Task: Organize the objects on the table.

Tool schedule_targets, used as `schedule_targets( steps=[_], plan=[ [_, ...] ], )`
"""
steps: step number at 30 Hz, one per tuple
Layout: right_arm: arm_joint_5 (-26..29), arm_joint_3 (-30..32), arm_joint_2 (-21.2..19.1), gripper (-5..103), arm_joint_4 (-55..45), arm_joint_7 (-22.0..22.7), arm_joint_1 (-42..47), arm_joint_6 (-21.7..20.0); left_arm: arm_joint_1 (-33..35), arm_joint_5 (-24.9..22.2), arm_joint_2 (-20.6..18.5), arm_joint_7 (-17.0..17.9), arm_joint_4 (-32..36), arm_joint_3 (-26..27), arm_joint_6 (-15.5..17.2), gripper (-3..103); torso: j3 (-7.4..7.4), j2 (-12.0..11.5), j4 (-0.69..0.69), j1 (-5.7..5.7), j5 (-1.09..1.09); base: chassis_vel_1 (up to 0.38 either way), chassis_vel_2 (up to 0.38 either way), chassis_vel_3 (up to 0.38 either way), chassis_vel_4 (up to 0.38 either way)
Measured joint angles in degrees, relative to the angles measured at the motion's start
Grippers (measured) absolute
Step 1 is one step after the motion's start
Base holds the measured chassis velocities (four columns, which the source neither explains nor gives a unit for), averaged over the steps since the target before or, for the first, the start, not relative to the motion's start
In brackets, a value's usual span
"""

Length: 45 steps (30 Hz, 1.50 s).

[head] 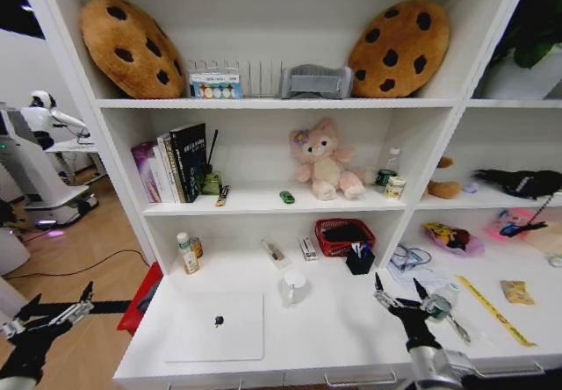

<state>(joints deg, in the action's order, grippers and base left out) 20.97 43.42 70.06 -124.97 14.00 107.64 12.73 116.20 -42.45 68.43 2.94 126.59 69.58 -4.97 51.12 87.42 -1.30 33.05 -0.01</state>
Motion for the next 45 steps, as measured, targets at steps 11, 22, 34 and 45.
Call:
schedule_targets(
  steps=[11,22,34,45],
  plan=[
    [1.54,2.63,1.01,100,-0.39,-0.21,0.61,0.23,0.0,0.0,0.0,0.0,0.0,0.0,0.0,100,0.0,0.0,0.0,0.0,0.02,-0.107,-0.145,0.107,0.148],
    [3.27,-1.72,1.01,100,-0.96,1.45,-2.42,-3.65,0.0,0.0,0.0,-0.01,0.0,0.0,0.0,100,0.01,-0.01,0.0,0.01,-0.01,-0.267,-0.261,0.259,0.263],
    [2.24,-8.78,-1.05,100,-0.41,1.76,-7.82,-6.22,0.0,0.0,0.01,-0.05,0.0,0.0,-0.01,100,0.01,-0.01,-0.02,0.01,0.0,-0.111,-0.136,0.141,0.128],
    [-0.25,-11.27,-3.03,103,2.39,0.19,-7.54,-8.28,0.0,0.0,0.0,0.01,0.0,0.0,-0.01,100,0.01,0.0,0.0,0.01,0.01,0.034,0.05,-0.025,-0.032]
  ],
)
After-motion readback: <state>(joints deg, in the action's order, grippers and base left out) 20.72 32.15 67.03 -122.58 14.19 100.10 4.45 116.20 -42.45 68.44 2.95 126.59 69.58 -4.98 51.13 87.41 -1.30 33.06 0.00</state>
